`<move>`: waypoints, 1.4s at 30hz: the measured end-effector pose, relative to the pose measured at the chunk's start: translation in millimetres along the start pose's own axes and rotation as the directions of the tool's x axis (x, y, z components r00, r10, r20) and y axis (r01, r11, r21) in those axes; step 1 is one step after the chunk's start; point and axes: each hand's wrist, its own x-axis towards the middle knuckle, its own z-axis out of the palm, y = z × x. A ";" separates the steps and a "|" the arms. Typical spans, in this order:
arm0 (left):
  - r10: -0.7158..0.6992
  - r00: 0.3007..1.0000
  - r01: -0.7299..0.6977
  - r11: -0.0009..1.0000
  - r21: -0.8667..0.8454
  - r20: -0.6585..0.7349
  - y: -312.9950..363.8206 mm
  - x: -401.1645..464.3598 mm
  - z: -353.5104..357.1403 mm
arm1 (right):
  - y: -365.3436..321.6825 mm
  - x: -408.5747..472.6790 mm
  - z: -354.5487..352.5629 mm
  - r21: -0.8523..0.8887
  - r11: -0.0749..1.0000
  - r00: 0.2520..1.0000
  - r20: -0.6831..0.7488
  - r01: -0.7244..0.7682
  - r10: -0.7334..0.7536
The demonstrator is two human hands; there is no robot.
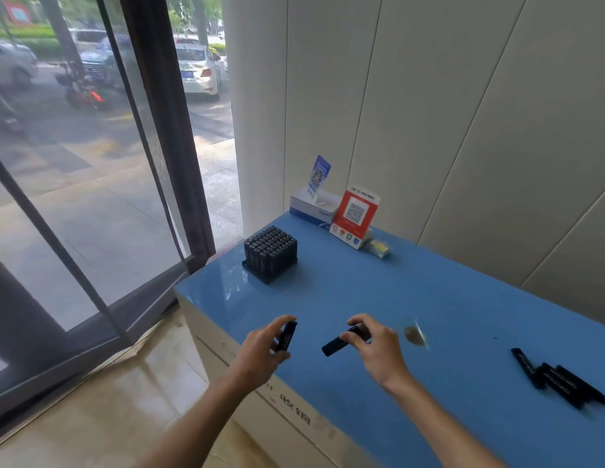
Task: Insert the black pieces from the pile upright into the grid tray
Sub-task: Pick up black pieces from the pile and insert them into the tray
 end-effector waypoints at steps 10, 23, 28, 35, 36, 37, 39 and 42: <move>-0.034 0.999 0.034 0.999 0.009 -0.011 -59.9 68.7 -59.1 | -26.8 91.2 63.0 0.064 0.998 1.000 -0.009 0.008 -0.008; -0.038 0.998 0.038 0.999 0.001 -0.057 -121.0 150.8 -110.8 | -33.4 182.1 132.3 -0.142 0.980 0.986 -0.072 0.141 -0.153; 0.018 1.000 -0.019 0.999 -0.033 -0.023 -144.4 182.7 -119.1 | -28.1 189.4 153.1 -0.223 0.969 0.981 -0.136 0.105 -0.138; 0.131 0.991 -0.126 0.984 -0.125 0.034 -170.5 215.4 -127.5 | -34.6 185.2 187.7 -0.332 0.943 0.962 -0.265 -0.023 -0.070; 0.163 0.986 -0.158 0.979 -0.132 0.035 -174.0 218.8 -128.5 | -37.4 184.8 191.3 -0.355 0.934 0.956 -0.285 -0.036 -0.071; 0.198 0.980 -0.192 0.971 -0.142 0.025 -177.2 222.0 -129.5 | -40.5 184.7 194.6 -0.380 0.924 0.950 -0.303 -0.046 -0.077; 0.262 0.965 -0.258 0.954 -0.154 0.006 -184.0 228.1 -130.4 | -46.7 184.7 201.0 -0.419 0.906 0.939 -0.332 -0.063 -0.088; 0.325 0.945 -0.319 0.936 -0.151 0.020 -193.4 235.5 -131.9 | -55.0 185.3 207.7 -0.436 0.893 0.921 -0.382 -0.113 -0.070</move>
